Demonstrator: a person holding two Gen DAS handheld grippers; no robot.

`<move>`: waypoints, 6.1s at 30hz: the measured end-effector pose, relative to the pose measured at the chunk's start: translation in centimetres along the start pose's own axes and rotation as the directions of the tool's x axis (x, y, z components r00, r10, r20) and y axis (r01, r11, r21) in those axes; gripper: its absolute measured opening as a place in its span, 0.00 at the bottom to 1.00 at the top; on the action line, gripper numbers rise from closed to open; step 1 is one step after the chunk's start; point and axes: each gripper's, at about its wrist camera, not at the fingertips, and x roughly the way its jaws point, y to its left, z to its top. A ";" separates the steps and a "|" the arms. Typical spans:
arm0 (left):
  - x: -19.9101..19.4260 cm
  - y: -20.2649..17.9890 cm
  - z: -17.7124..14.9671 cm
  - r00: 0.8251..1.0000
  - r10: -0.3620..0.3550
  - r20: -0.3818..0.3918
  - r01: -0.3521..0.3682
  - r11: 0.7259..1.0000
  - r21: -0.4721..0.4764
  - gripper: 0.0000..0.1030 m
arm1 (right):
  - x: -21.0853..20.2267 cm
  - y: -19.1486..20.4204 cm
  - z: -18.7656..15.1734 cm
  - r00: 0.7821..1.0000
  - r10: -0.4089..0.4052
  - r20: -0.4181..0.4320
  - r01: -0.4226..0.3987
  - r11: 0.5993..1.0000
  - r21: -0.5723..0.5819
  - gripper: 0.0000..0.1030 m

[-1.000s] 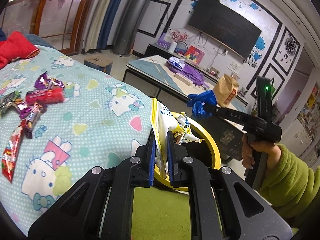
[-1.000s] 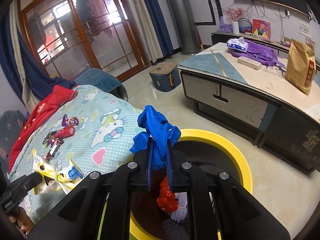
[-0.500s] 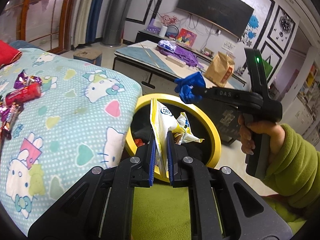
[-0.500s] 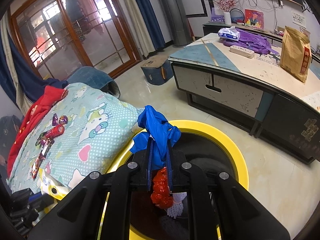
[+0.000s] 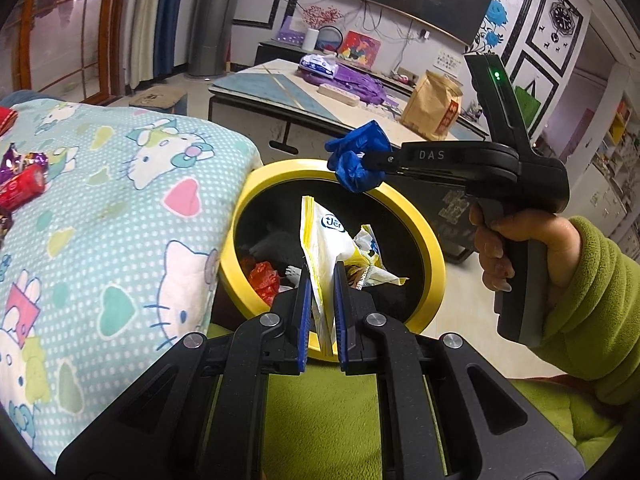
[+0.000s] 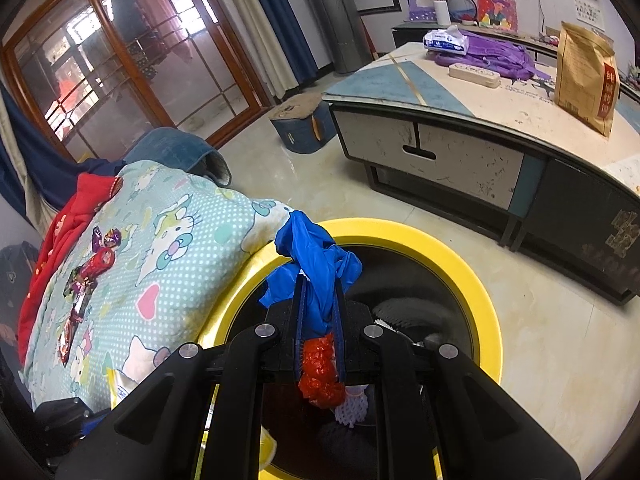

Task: Collect trash

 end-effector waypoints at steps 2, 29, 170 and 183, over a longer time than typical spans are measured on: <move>0.5 -0.1 0.0 1.000 0.000 -0.006 0.000 1.000 0.003 0.06 | 0.4 -0.3 -0.1 1.000 -0.003 -0.014 0.003 1.000 0.011 0.12; 0.0 1.6 0.2 0.997 -0.021 0.069 0.028 0.995 -0.094 0.89 | 1.1 -1.0 -0.3 0.999 -0.028 -0.023 0.029 0.998 0.051 0.49; -18.2 30.4 -4.4 0.926 0.228 0.300 0.093 0.633 -0.769 0.07 | 10.5 29.2 -4.6 0.924 0.259 -0.281 -0.342 0.889 -0.305 0.01; -21.9 26.5 -2.8 0.899 0.273 0.342 0.024 0.749 -0.662 0.07 | 11.8 29.3 -2.4 0.899 0.325 -0.295 -0.365 0.926 -0.093 0.37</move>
